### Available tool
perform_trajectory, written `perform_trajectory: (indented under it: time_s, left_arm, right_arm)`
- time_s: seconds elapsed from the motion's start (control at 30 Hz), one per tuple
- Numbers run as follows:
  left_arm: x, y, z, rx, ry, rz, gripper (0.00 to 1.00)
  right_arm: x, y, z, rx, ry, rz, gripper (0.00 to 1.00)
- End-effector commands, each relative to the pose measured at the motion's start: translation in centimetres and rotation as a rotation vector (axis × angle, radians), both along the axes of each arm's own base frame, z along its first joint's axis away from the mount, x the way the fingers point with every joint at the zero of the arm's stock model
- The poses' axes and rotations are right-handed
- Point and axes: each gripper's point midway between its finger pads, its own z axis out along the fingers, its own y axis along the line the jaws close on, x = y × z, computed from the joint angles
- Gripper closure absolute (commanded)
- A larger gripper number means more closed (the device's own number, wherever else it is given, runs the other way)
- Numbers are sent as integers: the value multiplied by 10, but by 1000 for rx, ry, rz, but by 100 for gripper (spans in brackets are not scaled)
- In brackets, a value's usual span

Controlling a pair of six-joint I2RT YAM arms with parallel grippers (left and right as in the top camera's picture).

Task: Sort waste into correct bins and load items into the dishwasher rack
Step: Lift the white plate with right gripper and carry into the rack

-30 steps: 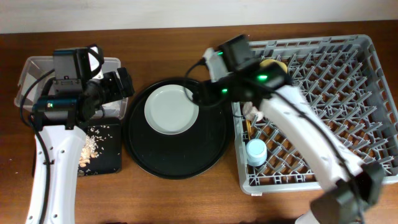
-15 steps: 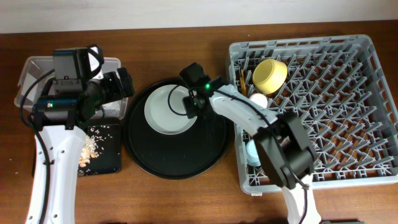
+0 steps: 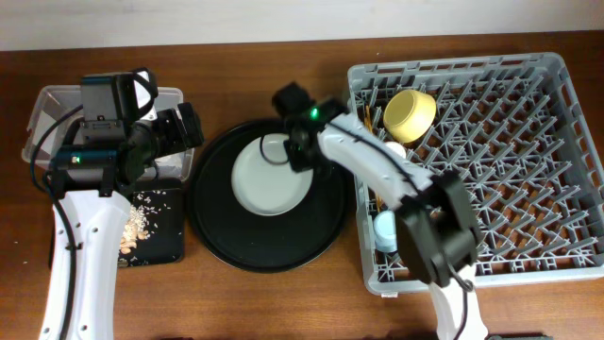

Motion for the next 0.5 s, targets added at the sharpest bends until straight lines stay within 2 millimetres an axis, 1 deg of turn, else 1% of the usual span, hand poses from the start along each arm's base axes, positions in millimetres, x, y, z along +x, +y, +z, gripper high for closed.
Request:
perform_trajectory:
  time_s: [0.0,0.03,0.07,0.1,0.17,0.2,0.23,0.27,0.4,0.47]
  left_arm:
    - [1,1,6,-2,-16,4,1]
    - [1,1,6,-2,-16,4,1]
    - [1,1,6,-2,-16,4,1]
    - [1,1,6,-2,-16,4,1]
    - [1,1,6,-2,-16,4,1]
    - [1,1,6,-2,-16,4,1]
    - [1,1,6,-2,-16,4,1]
    - [1,1,6,-2,-16,4,1]
    - [1,1,6,-2,-16,4,1]
    - [1,1,6,-2,-16,4,1]
  right_arm:
    - [14,-46,176,-63,-386,-64,96]
    - [6,-64,203,-118,-441,-91,96]
    - [-2,-84,222,-184,-478,-120,96]
    - [-14,-111,239,-287,-510,-158,96]
    - [-35,-155,259,-463,-531,-227,96]
    - [-49,-185,268,-586,-520,-280,96]
    - [-57,-201,270,-651,-497,-301,96]
    - [-59,-212,269,-692,-473,-305,96]
    - [-61,-242,239,-755,-327,-304,96]
    - [-63,-258,228,-815,-281,-317,96]
